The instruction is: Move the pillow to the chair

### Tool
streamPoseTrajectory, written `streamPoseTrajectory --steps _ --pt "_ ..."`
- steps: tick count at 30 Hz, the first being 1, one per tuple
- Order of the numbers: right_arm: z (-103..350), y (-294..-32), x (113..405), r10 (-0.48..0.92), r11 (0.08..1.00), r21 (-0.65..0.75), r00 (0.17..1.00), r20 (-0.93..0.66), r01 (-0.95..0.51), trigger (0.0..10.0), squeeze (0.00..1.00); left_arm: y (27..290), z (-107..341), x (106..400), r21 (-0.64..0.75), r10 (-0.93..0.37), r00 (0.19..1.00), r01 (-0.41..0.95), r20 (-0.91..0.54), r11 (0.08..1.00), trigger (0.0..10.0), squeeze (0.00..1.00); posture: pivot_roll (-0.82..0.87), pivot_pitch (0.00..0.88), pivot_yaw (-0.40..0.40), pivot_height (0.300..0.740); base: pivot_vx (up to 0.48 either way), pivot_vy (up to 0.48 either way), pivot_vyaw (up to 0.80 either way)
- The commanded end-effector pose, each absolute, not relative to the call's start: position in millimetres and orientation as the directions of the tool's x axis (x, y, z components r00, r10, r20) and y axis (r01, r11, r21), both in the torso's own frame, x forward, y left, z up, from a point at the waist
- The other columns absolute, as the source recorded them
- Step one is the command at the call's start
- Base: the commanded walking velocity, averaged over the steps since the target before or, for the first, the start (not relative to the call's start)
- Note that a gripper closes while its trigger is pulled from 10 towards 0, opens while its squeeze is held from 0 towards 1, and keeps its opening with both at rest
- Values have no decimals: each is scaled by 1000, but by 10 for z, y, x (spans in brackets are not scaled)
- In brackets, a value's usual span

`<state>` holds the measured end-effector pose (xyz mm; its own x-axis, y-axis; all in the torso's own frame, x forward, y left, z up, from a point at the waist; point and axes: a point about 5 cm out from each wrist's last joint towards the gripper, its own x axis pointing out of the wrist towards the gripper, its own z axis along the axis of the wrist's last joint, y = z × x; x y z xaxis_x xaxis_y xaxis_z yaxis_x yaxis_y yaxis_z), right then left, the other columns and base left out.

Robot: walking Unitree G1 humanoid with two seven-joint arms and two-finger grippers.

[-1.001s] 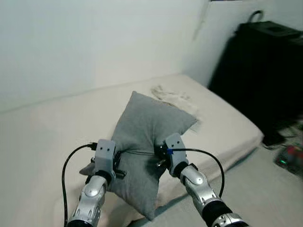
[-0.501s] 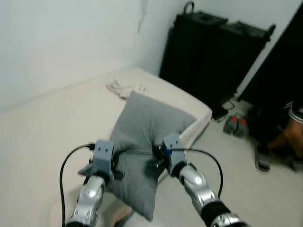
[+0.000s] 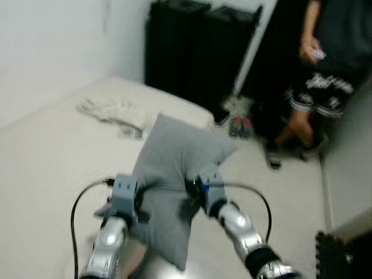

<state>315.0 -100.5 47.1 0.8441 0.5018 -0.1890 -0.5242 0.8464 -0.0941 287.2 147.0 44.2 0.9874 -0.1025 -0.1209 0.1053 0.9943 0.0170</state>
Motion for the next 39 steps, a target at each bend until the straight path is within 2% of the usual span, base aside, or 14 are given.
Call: streamPoseTrajectory --steps 1,39 --pt "388 -1217 3127 443 874 -103 865 -237 -476 10000 0 1734 611 2937 14 49 998 -49 -37 999 10000 0 4 53 -105 740 0 0 -800" --pt "342 -1175 3129 414 885 -101 868 -273 -454 10000 0 1748 579 2975 52 38 997 -34 -73 998 10000 0 6 53 -84 740 0 0 -800"
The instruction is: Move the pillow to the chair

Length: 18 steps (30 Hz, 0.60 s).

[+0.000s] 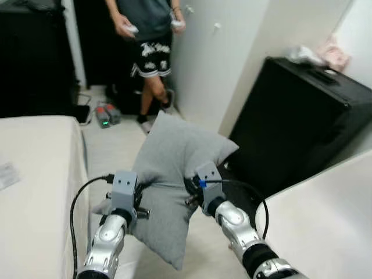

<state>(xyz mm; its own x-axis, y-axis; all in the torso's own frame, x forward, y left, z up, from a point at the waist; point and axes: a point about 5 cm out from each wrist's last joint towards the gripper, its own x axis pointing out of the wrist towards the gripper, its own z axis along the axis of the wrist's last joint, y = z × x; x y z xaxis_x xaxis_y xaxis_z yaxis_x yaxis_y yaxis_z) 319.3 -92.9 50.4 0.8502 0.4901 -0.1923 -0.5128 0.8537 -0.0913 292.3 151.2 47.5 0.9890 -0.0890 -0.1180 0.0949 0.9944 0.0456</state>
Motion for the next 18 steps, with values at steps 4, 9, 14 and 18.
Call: streamPoseTrajectory --steps 4,9,14,18 --pt "328 -1189 3121 407 887 -105 869 -281 -449 10000 0 1740 565 2981 53 36 995 -32 -90 998 10000 0 6 51 -81 740 0 0 -800" --pt "321 -1214 3121 395 893 -104 874 -284 -438 10000 0 1712 560 2987 60 25 995 -19 -95 998 10000 0 12 41 -85 740 0 0 -800" --pt "305 -1221 3127 381 904 -79 876 -297 -420 10000 0 1761 579 2997 72 44 995 -38 -92 997 10000 0 46 28 -110 740 0 0 -800" --pt "270 -1228 3133 354 912 -85 874 -332 -401 10000 0 1865 554 2974 87 73 992 -64 -105 994 10000 0 39 28 -92 740 0 0 -800"
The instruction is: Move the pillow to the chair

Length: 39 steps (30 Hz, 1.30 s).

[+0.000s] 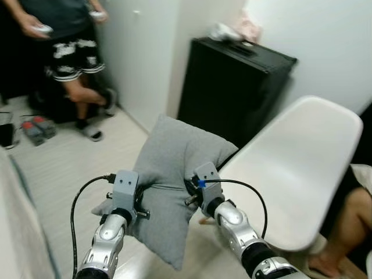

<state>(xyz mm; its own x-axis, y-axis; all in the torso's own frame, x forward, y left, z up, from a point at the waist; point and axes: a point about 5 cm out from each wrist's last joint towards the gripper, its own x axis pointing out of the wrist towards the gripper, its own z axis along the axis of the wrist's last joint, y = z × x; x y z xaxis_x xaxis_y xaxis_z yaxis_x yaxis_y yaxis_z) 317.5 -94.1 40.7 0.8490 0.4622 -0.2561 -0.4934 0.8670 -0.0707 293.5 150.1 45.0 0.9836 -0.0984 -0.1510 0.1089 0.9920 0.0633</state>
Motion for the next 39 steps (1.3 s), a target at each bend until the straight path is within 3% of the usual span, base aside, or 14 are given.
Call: streamPoseTrajectory --steps 1,10,23,33,34,39 --pt "270 -1228 3133 354 912 -85 874 -332 -401 10000 0 1865 554 2974 87 73 992 -64 -105 994 10000 0 39 28 -92 740 0 0 -800" --pt "224 -1426 3113 254 952 -75 901 -351 -297 10000 0 1794 523 2986 90 43 992 -32 -121 995 10000 0 17 26 -74 740 0 0 -800" --pt "225 -1400 3119 251 954 -66 902 -352 -291 10000 0 1750 519 2988 89 33 992 -22 -124 996 10000 0 9 29 -71 740 0 0 -800" --pt "229 -1438 3117 311 923 -97 872 -379 -371 10000 0 1732 493 2964 67 86 989 -78 -118 995 10000 0 -5 62 -163 740 0 0 -800" --pt "241 -1456 3124 328 912 -109 863 -384 -395 10000 0 1692 459 2918 59 93 988 -86 -122 995 10000 0 -14 84 -201 740 0 0 -800" --pt "256 -1469 3135 344 901 -119 854 -391 -418 10000 0 1642 421 2862 53 97 987 -91 -126 994 10000 0 -15 96 -219 740 0 0 -800"
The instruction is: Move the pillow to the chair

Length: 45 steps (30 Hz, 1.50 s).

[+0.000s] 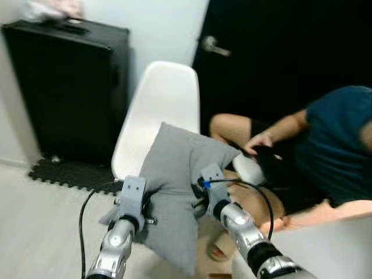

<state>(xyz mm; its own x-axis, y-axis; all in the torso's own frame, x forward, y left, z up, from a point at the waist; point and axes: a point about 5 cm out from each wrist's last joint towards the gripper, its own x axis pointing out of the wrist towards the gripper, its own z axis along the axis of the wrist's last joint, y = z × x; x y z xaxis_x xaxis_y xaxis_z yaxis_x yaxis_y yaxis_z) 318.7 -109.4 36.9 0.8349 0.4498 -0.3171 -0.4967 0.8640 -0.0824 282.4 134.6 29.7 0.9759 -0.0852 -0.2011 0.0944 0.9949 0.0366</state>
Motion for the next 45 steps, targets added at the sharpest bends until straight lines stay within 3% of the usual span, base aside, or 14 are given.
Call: streamPoseTrajectory --steps 1,8,11,13,15,19,22,33,45 --pt "258 -1463 3138 347 899 -120 852 -392 -421 10000 0 1640 420 2858 53 98 987 -92 -126 994 10000 0 -14 100 -224 740 0 0 -800" --pt "260 -1399 3142 354 900 -108 852 -386 -423 10000 0 1672 433 2864 60 96 988 -89 -123 994 10000 0 5 92 -192 740 0 0 -800" --pt "251 -1353 3133 322 926 -70 876 -360 -370 10000 0 1707 511 2949 90 54 992 -44 -113 995 10000 0 37 72 -101 740 0 0 -800" --pt "247 -1344 3128 311 934 -59 882 -353 -353 10000 0 1716 536 2977 98 41 993 -30 -111 995 10000 0 40 70 -92 740 0 0 -800" --pt "210 -1336 3096 274 953 -27 897 -347 -302 10000 0 1750 582 3027 107 18 994 -6 -110 994 10000 0 65 52 -12 740 0 0 -800" --pt "194 -1332 3083 260 959 -15 901 -346 -283 10000 0 1767 593 3042 108 12 994 0 -112 994 10000 0 65 52 -12 740 0 0 -800" --pt "153 -1314 3044 219 974 22 914 -342 -226 10000 0 1811 631 3096 128 -17 993 32 -120 991 10000 0 73 46 52 740 0 0 -800" --pt "113 -1417 2997 170 985 30 924 -342 -170 10000 0 1668 610 3095 121 -77 988 94 -137 988 10000 0 66 54 86 740 0 0 -800" --pt "166 -1453 3036 125 992 17 941 -313 -126 10000 0 1725 582 3138 100 -74 982 92 -172 991 10000 0 36 46 95 740 0 0 -800"
